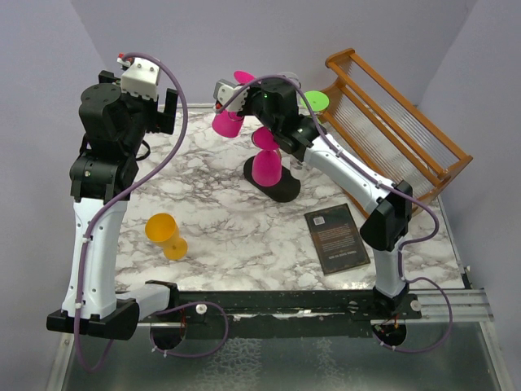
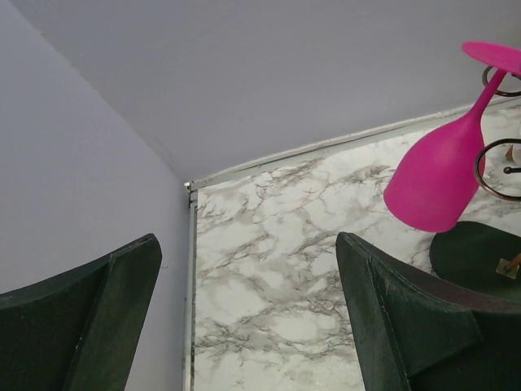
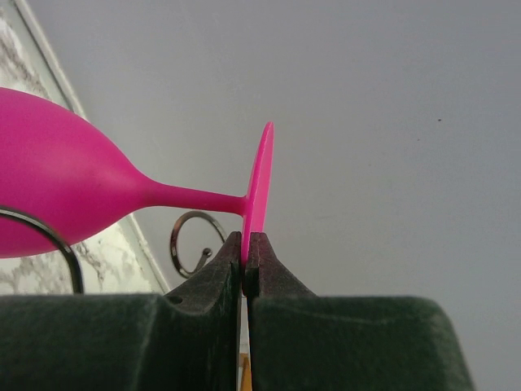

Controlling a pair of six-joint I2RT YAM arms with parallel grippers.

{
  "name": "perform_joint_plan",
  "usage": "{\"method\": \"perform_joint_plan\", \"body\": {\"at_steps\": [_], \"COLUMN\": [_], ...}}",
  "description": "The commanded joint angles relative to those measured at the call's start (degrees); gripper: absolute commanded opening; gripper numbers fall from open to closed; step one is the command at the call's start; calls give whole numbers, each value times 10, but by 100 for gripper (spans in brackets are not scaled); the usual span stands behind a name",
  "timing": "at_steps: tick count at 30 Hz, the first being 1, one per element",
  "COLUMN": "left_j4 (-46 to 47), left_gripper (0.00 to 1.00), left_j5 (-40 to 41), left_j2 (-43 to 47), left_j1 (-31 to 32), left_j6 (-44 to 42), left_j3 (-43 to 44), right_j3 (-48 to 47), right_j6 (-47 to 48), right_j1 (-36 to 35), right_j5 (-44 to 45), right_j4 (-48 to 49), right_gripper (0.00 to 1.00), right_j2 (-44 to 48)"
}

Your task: Place the wine glass upside down on the wine glass rack

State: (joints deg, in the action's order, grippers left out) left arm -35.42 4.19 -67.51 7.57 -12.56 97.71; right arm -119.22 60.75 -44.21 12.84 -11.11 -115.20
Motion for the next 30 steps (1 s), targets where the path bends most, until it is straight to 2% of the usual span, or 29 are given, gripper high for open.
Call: {"method": "perform_joint_plan", "body": {"at_steps": [1,14,30], "left_j4": [5,4,3], "left_gripper": [92,92,92], "left_j5": [-1,-11,-14], "left_j2": [6,7,12], "left_j1": [-3,-3,-3], "left_j6": [-4,-4,-6], "left_j3": [14,15,18], "right_j3": [36,75,32], "right_j6": [31,67,77], "right_j1": [-4,-4,17], "right_j5": [5,36,65], "right_j4": [20,27,-28], "right_gripper": [1,1,1], "right_j2": [49,75,52]}}
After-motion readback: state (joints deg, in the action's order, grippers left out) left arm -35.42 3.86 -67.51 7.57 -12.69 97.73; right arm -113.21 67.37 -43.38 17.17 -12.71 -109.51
